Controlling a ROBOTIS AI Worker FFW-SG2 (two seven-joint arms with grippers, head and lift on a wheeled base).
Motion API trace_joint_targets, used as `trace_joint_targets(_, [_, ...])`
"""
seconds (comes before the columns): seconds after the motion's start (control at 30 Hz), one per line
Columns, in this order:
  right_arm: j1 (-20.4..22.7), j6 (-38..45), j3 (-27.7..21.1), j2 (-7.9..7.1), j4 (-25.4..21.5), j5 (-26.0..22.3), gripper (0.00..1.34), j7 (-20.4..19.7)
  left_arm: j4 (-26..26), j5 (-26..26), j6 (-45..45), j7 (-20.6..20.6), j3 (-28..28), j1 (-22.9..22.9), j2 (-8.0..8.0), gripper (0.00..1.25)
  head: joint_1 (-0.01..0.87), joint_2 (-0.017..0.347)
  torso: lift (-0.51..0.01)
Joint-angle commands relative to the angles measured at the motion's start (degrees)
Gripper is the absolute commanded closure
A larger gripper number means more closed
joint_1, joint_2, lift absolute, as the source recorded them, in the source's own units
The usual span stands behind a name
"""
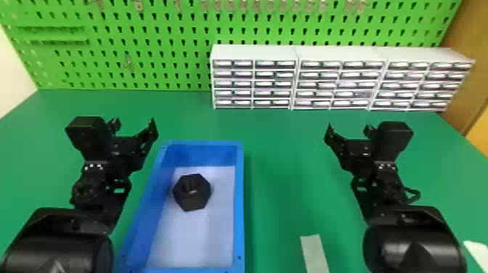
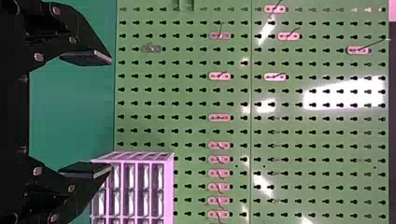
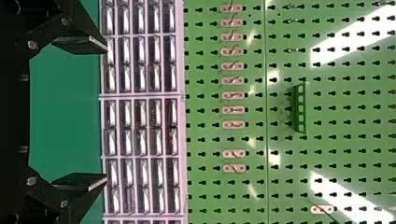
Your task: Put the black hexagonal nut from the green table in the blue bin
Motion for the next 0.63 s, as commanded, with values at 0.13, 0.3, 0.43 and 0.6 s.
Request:
trace_joint_targets(0.13, [0.0, 0.0, 0.0, 0.05, 0.04, -0.02, 0.31, -0.01, 0.0, 0.09, 0.07, 0.0, 0.0, 0.03, 0.0, 0.44, 0.686, 0.052, -0.097])
trace_joint_targets(0.3, [0.0, 0.0, 0.0, 0.05, 0.04, -0.11, 0.31, -0.01, 0.0, 0.09, 0.07, 0.0, -0.09, 0.03, 0.0, 0.44, 0.686, 0.052, -0.097])
trace_joint_targets(0.43, [0.0, 0.0, 0.0, 0.05, 0.04, -0.11, 0.31, -0.01, 0.0, 0.0, 0.07, 0.0, -0.09, 0.03, 0.0, 0.44, 0.686, 0.052, -0.097])
trace_joint_targets(0.6, [0.0, 0.0, -0.09, 0.05, 0.04, -0.19, 0.31, -0.01, 0.0, 0.0, 0.07, 0.0, -0.09, 0.03, 0.0, 0.44, 0.686, 0.052, -0.097])
